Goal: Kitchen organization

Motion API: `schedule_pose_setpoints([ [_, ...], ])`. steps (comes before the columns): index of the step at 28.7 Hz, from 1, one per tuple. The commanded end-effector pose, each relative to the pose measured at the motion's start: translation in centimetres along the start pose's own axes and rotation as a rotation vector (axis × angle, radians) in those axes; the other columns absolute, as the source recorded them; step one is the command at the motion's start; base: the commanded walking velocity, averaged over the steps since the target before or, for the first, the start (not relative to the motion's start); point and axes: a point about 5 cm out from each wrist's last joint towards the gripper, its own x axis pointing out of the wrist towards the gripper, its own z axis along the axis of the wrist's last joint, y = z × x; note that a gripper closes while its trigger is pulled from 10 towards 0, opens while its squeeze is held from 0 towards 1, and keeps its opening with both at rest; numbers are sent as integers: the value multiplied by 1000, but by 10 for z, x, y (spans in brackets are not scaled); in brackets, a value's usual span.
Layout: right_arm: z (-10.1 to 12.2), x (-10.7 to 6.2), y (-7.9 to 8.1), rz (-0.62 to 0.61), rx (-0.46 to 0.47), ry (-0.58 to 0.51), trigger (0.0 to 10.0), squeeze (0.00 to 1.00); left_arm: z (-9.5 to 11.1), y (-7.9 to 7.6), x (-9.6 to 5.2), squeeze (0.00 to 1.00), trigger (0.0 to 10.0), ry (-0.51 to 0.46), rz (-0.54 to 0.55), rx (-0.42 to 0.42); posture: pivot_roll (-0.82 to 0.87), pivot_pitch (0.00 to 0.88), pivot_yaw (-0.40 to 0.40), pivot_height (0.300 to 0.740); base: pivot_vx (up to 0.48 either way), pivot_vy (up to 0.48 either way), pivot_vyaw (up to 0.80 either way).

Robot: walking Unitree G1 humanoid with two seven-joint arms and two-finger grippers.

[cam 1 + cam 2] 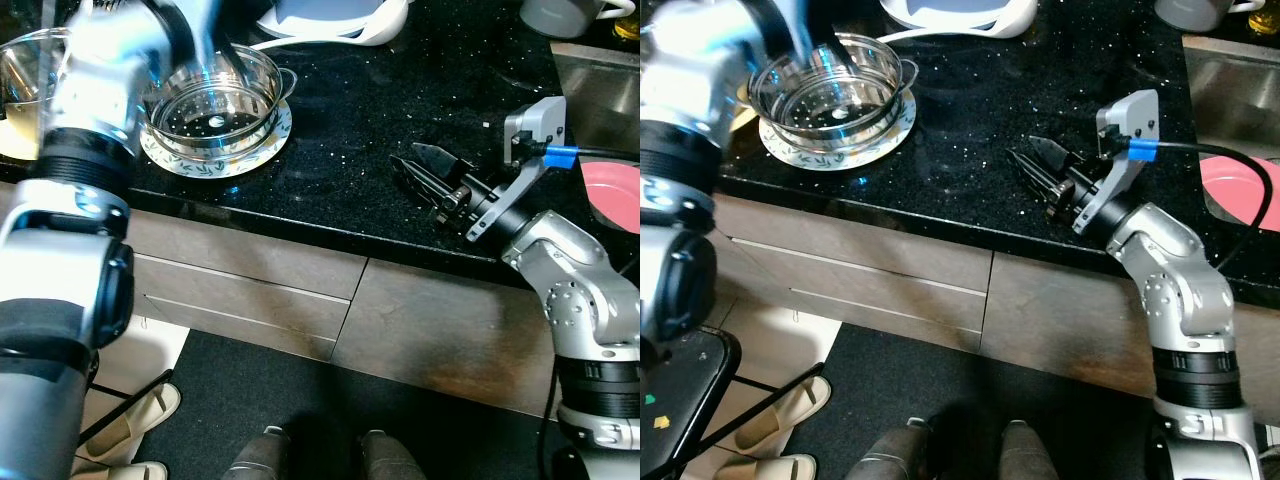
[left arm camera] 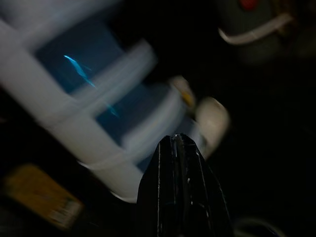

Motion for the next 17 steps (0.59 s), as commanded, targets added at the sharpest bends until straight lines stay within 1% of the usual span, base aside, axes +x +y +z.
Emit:
schedule_pose_setpoints([
  [1,6,1,2,16,74,-83,10000,0,19,18,-7,0,0,-70,99,41,-32,195,-7,740,0,0,0],
  [3,10,3,5,41,120,-127,10000,0,24,23,-10,0,0,-91,133,46,-28,192,-6,740,0,0,0],
  [4,14,3,10,96,162,-165,10000,0,27,25,-14,0,0,-109,155,53,-22,185,-5,740,0,0,0],
  [6,17,3,14,138,196,-194,10000,0,29,27,-19,0,0,-122,178,49,-18,182,-7,740,0,0,0],
  [8,17,3,15,145,205,-205,10000,0,28,28,-22,0,0,-122,195,52,-12,177,-5,740,0,0,0],
  [12,19,4,14,147,217,-235,10000,0,23,28,-32,0,0,-131,258,29,-2,165,-1,740,0,0,0],
  [13,20,4,14,146,225,-246,10000,0,23,27,-35,0,0,-150,279,5,2,158,5,740,0,0,0],
  [15,22,4,11,139,257,-268,10000,0,21,25,-41,0,0,-206,336,-99,3,150,8,740,0,0,0],
  [16,22,4,10,128,258,-271,10000,0,21,22,-42,0,0,-231,342,-149,3,147,10,740,0,0,0],
  [17,22,4,10,128,258,-271,10000,0,21,22,-42,0,0,-231,342,-149,3,147,10,740,0,0,0],
])
